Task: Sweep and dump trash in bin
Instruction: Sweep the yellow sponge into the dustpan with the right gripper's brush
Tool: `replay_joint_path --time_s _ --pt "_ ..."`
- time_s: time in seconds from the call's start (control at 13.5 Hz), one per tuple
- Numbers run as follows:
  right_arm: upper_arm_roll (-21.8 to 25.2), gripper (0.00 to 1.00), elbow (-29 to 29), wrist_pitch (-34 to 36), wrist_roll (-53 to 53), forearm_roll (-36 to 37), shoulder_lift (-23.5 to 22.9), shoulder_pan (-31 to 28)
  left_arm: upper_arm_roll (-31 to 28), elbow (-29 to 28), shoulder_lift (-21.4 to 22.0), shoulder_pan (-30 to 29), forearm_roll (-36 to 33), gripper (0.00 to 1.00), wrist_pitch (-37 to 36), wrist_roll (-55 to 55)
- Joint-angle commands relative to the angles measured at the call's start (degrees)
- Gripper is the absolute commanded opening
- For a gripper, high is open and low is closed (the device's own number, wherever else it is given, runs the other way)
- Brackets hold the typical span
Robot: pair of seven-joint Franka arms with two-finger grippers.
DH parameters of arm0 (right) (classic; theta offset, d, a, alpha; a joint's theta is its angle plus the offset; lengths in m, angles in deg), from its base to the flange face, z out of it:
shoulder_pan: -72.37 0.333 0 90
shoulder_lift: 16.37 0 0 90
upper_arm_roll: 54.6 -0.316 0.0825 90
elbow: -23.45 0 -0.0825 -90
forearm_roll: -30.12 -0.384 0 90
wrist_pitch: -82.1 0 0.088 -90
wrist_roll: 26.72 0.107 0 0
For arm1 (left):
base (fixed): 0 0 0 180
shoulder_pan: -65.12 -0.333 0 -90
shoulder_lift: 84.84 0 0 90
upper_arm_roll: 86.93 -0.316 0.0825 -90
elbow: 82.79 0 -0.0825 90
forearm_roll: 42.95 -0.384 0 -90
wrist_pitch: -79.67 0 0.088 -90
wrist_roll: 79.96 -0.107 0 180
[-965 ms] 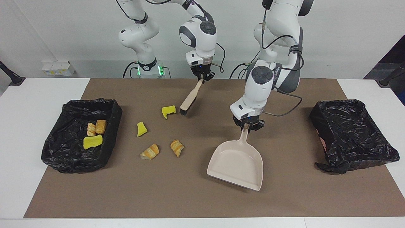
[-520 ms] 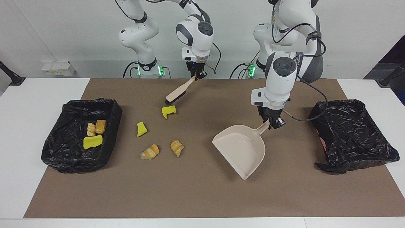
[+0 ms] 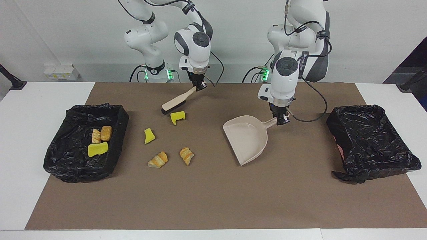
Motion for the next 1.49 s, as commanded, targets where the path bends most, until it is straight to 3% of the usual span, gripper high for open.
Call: replay_joint_path --time_s 0.0,0.15,0.59,0.97,1.19,1.41 --pt "-0.51 0.0 -0.16 -6.83 -3.65 -2.2 -3.97 -1.16 -0.71 -6.23 4.8 1.32 -1.02 0.0 4.4 -0.22" --pt "-0.42 0.0 -3.57 -9.66 -6.19 -2.2 -7.92 -1.33 -0.63 -7.91 5.5 1.32 -1.02 0.0 6.6 -0.13" --pt "-0.51 0.0 -19.91 -9.15 -15.76 -2.11 -20.49 -4.32 -0.71 -12.75 5.69 1.32 -1.02 0.0 12.76 0.22" --pt "-2.26 0.0 -21.08 -6.87 -40.69 -3.24 -20.25 -1.52 -0.62 -12.75 5.51 1.05 -0.84 0.0 12.85 3.03" --pt "-2.62 0.0 -21.78 -6.95 -44.08 -8.95 -19.72 1.91 -0.71 -12.75 5.51 1.05 -0.84 0.0 12.85 3.21" --pt "-2.62 0.0 -24.15 -6.86 -45.22 -9.23 -19.46 3.15 -0.71 -12.75 5.51 1.05 -0.75 0.0 12.85 3.47"
